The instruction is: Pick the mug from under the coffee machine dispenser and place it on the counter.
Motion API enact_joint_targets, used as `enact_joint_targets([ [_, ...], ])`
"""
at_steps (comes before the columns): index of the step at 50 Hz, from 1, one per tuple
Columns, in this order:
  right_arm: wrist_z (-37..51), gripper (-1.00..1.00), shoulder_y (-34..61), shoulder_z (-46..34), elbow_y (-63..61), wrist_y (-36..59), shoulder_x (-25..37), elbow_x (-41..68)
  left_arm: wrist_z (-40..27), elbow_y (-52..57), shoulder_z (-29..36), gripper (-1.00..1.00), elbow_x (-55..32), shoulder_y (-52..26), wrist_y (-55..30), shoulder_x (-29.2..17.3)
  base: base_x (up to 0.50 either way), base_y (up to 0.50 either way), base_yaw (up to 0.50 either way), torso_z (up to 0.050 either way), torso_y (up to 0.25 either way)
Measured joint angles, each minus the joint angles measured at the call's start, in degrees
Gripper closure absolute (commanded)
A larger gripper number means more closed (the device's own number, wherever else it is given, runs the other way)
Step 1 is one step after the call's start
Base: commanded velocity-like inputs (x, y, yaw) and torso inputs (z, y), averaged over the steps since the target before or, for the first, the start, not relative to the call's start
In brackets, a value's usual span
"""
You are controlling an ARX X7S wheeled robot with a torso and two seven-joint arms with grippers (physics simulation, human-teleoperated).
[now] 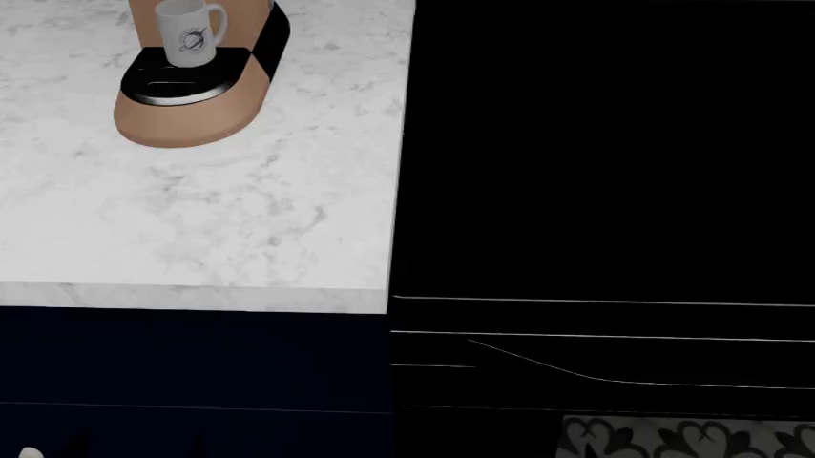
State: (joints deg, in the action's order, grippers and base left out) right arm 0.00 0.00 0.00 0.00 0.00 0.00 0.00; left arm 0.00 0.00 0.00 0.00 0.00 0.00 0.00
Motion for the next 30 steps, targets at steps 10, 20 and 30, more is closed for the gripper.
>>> enact_joint_targets([
  [10, 0.93, -1.0, 0.32, -1.11, -0.12, -0.12, 1.09, 0.23, -1.72, -0.04, 1.41, -1.0, -0.43, -0.17, 1.02, -0.98, 0.0, 0.0, 0.0, 0.0, 0.0],
  [20, 2.27, -1.0, 0.4, -2.56, 0.58, -0.6, 2.38, 0.89, -3.97, -0.81, 2.63, -1.0, -0.84, -0.02, 2.91, -2.06, -0.3, 0.02, 0.0, 0.0, 0.0],
  [30, 3.45, -1.0, 0.11, -4.07, -0.06, 0.16, 3.65, 0.94, -6.11, -0.5, 3.67, -1.0, -1.12, 0.5, 4.33, -2.94, -0.3, 0.47, 0.0, 0.0, 0.0],
])
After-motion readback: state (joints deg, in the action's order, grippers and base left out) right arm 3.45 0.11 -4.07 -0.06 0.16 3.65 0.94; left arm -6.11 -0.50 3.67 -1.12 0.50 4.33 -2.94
